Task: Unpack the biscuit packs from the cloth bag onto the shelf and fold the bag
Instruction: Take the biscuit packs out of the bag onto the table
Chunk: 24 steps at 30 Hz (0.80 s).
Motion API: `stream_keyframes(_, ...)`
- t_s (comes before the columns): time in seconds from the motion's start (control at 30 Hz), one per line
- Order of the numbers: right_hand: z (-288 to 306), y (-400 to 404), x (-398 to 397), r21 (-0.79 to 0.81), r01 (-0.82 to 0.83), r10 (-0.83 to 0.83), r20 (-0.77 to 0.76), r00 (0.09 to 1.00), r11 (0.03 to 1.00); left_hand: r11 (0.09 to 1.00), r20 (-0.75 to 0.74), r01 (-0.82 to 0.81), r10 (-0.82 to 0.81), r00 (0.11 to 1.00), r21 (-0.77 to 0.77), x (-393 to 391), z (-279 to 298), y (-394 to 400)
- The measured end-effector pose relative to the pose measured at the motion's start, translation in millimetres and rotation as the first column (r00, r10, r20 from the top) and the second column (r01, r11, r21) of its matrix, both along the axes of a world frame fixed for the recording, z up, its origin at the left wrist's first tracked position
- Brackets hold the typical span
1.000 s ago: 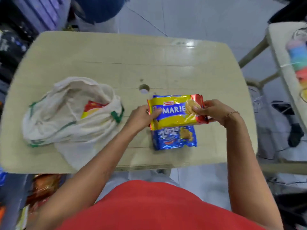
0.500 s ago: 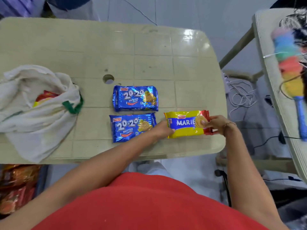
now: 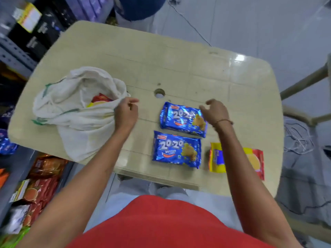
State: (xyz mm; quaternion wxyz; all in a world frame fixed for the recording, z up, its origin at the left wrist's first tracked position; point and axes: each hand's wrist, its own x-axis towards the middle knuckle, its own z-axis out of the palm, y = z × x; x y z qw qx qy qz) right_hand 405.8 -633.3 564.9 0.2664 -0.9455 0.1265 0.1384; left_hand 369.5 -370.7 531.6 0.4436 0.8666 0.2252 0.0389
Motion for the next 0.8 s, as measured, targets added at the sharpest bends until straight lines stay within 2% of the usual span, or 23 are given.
stream_keyframes(0.07, 1.3, 81.6, 11.0, 0.087, -0.213, 0.208, 0.072, 0.976, 0.973, 0.967, 0.028, -0.063, 0.057, 0.998, 0.249, -0.9, -5.4, 66.9)
stream_keyframes(0.13, 7.0, 148.2, 11.9, 0.227, -0.396, 0.359, 0.19, 0.914, 0.89, 0.878, 0.004, 0.006, -0.009, 1.0, 0.478, -8.4, -15.4, 105.5)
stream_keyframes(0.2, 4.9, 218.5, 13.5, 0.336, -0.523, 0.473, 0.223, 0.852, 0.784, 0.842, -0.033, 0.069, -0.061, 0.998, 0.535, -19.1, -25.9, 138.0)
stream_keyframes(0.27, -4.7, 275.7, 19.4, 0.346, -0.581, 0.558, 0.174, 0.811, 0.737, 0.842, -0.05, 0.096, -0.081, 0.995, 0.53, -31.4, -34.3, 161.0)
stream_keyframes(0.37, -32.2, 328.3, 34.2, 0.166, -0.634, 0.642, 0.003, 0.767, 0.756, 0.863, -0.047, 0.15, -0.145, 0.988, 0.483, -49.1, -42.2, 186.1)
stream_keyframes(0.47, -56.6, 347.1, 49.1, -0.03, -0.655, 0.648, -0.12, 0.752, 0.755, 0.874, -0.066, 0.269, -0.266, 0.962, 0.403, -69.0, -46.1, 201.5)
stream_keyframes(0.57, -64.3, 354.0, 60.1, -0.033, -0.575, 0.562, -0.167, 0.81, 0.818, 0.861, -0.123, 0.402, -0.383, 0.916, 0.311, -99.5, -61.7, 209.8)
stream_keyframes(0.63, -66.2, 354.0, 63.6, -0.072, -0.575, 0.552, -0.209, 0.808, 0.815, 0.872, -0.217, 0.456, -0.417, 0.882, 0.177, -116.4, -73.1, 213.7)
stream_keyframes(0.67, -66.9, 353.0, 63.6, -0.104, -0.585, 0.55, -0.242, 0.8, 0.805, 0.915, -0.275, 0.4, -0.371, 0.887, 0.055, -119.8, -76.0, 216.6)
stream_keyframes(0.73, -67.5, 350.2, 60.9, -0.15, -0.569, 0.518, -0.277, 0.809, 0.808, 0.961, -0.35, 0.148, -0.225, 0.909, -0.233, -112.8, -81.5, 222.6)
stream_keyframes(0.77, -67.6, 347.4, 59.7, -0.142, -0.544, 0.494, -0.277, 0.824, 0.827, 0.955, -0.374, 0.058, -0.169, 0.912, -0.291, -105.6, -83.4, 224.1)
stream_keyframes(0.8, -68.8, 343.6, 59.8, -0.104, -0.513, 0.468, -0.287, 0.836, 0.852, 0.96, -0.387, 0.02, -0.131, 0.913, -0.279, -97.8, -83.7, 224.9)
